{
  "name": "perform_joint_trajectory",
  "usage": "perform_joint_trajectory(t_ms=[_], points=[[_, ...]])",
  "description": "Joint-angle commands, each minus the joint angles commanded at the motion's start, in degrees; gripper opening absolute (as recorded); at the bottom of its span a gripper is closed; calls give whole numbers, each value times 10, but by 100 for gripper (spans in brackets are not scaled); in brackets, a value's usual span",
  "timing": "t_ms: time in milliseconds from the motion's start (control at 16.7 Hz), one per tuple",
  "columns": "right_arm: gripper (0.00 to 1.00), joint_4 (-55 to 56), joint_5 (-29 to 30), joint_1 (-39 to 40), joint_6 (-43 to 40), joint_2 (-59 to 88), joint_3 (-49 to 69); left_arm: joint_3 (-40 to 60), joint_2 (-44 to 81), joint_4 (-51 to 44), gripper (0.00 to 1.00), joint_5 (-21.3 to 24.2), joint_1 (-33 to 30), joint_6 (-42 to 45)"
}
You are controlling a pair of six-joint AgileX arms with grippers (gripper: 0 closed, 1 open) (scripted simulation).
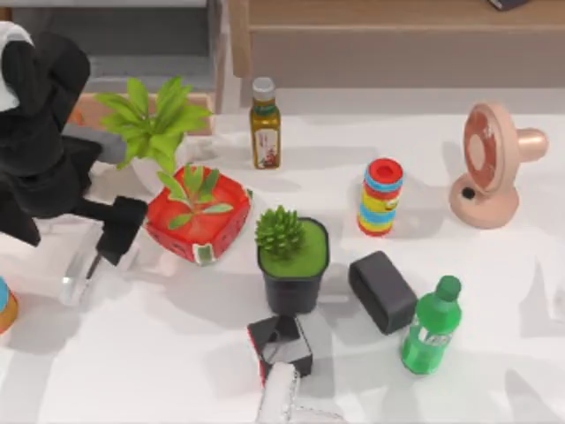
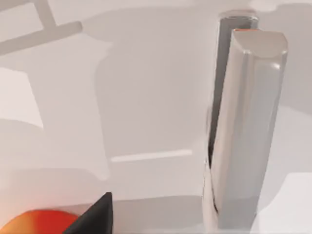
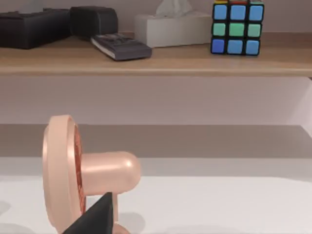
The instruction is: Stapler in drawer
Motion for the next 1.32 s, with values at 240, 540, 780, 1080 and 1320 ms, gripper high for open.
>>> perform_joint_trajectory(t_ms=[240,540,780,1080,1320], points=[[100,0,0,0,0,0,0,-38,16,51,100,0,-5,-4],[100,0,0,0,0,0,0,-45,52,96,100,0,7,7],[100,0,0,0,0,0,0,-45,52,96,92,0,7,7],[100,0,0,0,0,0,0,-45,52,96,55,0,7,7],[100,0,0,0,0,0,0,-45,52,96,25,0,7,7]])
